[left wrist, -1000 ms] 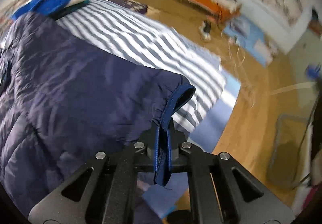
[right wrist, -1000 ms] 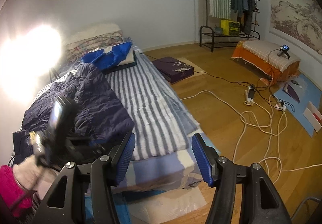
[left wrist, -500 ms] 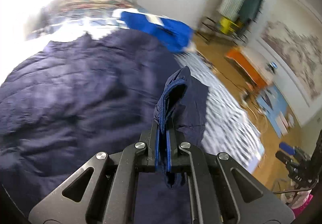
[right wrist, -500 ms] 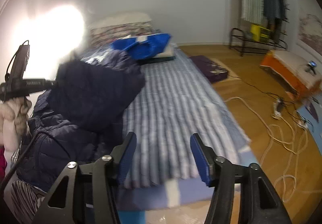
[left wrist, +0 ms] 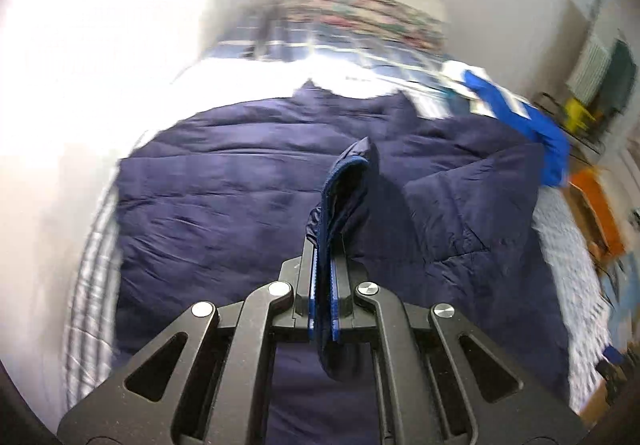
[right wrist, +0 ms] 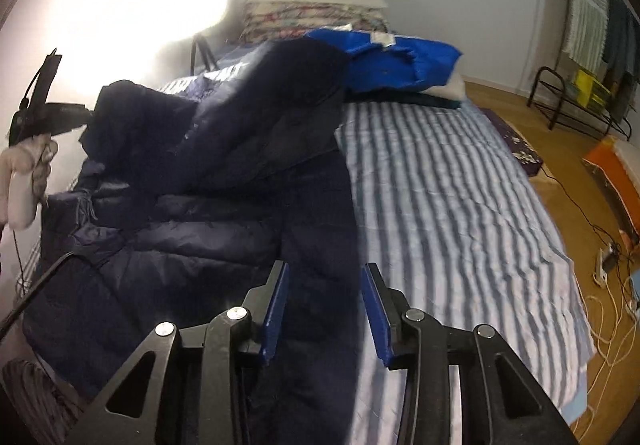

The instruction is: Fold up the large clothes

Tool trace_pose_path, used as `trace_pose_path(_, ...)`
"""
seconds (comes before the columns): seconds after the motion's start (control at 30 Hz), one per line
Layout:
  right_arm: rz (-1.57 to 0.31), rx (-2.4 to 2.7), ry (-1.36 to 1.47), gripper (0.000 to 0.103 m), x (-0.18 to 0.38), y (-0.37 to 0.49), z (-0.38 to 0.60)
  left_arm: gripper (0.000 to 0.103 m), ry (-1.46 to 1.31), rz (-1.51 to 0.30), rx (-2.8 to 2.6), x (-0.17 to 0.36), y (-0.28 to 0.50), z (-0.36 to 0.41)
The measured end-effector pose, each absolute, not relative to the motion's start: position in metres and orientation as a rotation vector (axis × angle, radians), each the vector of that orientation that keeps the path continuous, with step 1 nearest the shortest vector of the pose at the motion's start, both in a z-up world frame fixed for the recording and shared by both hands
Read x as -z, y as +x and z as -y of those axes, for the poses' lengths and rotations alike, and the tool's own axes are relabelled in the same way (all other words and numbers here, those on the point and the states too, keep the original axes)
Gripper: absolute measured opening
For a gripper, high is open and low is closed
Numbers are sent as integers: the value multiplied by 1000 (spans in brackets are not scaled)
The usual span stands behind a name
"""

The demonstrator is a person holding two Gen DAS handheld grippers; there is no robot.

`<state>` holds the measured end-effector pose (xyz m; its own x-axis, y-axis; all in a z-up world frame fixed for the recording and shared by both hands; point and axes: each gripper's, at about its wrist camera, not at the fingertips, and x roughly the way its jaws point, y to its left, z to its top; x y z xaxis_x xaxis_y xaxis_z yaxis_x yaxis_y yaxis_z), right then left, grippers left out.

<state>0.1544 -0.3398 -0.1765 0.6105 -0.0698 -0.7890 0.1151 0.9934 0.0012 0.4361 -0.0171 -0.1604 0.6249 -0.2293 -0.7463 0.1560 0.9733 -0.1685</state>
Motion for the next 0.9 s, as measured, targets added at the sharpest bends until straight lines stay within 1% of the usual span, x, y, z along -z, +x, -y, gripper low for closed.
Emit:
trace_pose_path(0.2,-985,119,33,39,208,187,331,3,-101,-902,121,203,474,-24)
trace_pose_path(0.43,-1046,154,41,38,237,208,333,4,-38,-967,74,238,500,-17)
trace_pose_path(0.47,-1050,157,43,38,239,209,333,8,-19,-980,60,241,502,-17)
trace_pose_path(0.5,-1053,158,43,38,240,209,333,15,5,-989,40,243,503,-16)
trace_pose_path(0.53,-1053,159,43,38,240,209,333,26,24,-999,22,242,504,-16)
trace_pose_path(0.6,-1047,155,39,38,238,210,334,38,34,-985,-6,232,498,-23)
trace_pose_path(0.63,-1035,150,37,38,235,207,334,39,25,-965,-10,224,493,-29)
trace_pose_path(0.7,-1015,143,37,39,225,201,335,39,-10,-939,-7,207,482,-44)
trace_pose_path(0.77,-983,141,46,44,213,192,337,39,-35,-906,15,183,460,-60)
trace_pose_path(0.83,-945,139,56,53,203,182,342,41,-33,-881,33,165,439,-68)
trace_pose_path(0.9,-891,138,70,55,190,168,347,43,-23,-853,60,143,403,-77)
